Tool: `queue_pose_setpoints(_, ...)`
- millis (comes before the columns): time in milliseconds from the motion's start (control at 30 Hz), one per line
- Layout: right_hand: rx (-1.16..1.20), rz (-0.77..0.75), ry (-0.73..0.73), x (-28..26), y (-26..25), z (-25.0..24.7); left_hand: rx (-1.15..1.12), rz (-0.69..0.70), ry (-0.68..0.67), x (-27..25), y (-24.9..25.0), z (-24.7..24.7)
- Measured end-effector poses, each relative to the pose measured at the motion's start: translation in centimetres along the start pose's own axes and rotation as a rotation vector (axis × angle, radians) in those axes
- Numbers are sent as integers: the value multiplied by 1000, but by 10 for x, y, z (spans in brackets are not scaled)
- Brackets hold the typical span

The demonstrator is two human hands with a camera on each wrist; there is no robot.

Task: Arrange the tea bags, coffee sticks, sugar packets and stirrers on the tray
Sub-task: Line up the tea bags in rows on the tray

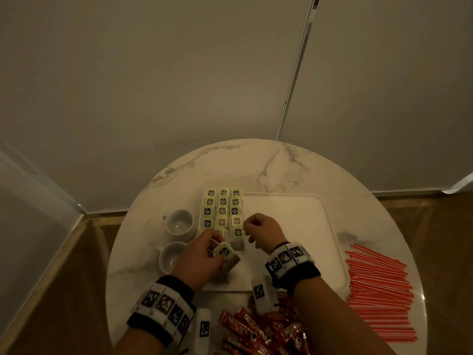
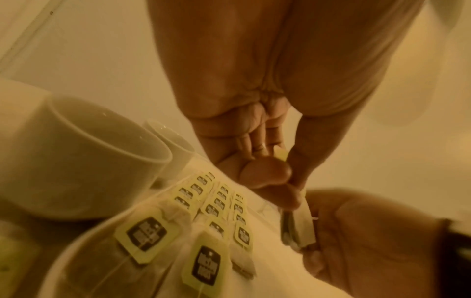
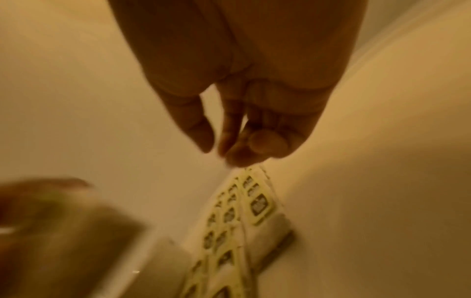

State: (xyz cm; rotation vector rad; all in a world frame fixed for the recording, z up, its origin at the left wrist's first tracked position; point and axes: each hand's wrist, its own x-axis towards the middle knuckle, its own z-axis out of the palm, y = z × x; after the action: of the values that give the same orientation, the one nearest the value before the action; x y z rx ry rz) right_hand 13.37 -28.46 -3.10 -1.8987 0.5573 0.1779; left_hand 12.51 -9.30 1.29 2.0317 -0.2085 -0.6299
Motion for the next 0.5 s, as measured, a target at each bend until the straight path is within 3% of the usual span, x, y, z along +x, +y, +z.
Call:
queue_pose_setpoints(100,81,-33,-224,-26,-2,-4,-31,-8,-2,10,2,7)
queue_pose_setpoints(200,10,-53,-284,-36,4,-4,-47,-20,13,17,3,11)
queue_pose_setpoints(333,77,-23,-212,-40,14,-2,-80,-48,46,21,2,17)
queue_pose_setpoints(500,109,172,-10,-32,26,-1,-64,-47,130,16,-5,14)
